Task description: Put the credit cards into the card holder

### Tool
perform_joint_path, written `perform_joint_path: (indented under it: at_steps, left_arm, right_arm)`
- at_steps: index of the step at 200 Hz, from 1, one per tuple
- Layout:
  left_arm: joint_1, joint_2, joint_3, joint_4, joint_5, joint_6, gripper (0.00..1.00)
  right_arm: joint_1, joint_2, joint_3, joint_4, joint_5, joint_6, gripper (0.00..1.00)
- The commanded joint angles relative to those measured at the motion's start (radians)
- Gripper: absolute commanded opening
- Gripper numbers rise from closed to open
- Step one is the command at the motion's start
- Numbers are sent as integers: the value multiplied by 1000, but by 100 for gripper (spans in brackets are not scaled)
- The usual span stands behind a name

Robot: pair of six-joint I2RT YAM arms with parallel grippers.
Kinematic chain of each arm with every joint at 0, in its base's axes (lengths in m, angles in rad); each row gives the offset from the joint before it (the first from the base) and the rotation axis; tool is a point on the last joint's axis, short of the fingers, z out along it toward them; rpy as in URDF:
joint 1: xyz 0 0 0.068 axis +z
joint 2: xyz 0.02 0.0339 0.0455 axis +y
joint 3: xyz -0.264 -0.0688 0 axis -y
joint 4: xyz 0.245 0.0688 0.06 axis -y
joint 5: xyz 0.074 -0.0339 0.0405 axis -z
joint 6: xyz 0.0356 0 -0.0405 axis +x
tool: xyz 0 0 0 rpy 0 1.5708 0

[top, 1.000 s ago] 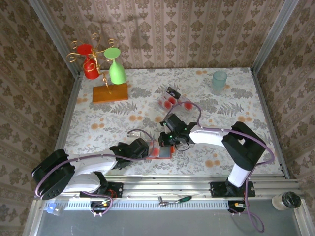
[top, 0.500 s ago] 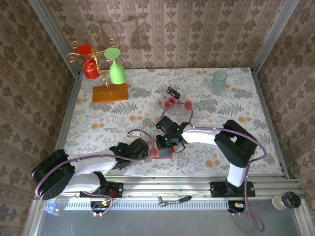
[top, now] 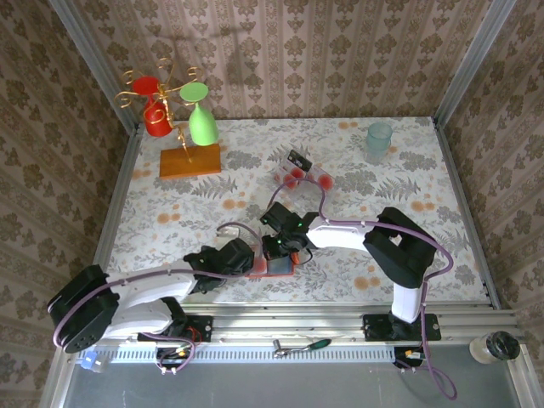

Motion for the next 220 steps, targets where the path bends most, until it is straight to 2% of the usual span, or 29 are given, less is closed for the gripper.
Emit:
perform_joint_path:
  at_steps: [1,51,153,220]
  left_arm:
    - [29,-62,-3,-74,-3,2,100]
    - [70,-107,-41,-102,34,-6,100]
    - [50,38,12,-166,19,-86,98]
    - [34,118,17,-107,41,-82,98]
  right_arm:
    - [5,-43,16,-32,11,13,0]
    - [5,-67,-10,-29,11,4,0]
    - [37,-61,-50,13,-15,32,0]
    - [66,-20,-38,19,-27,41,0]
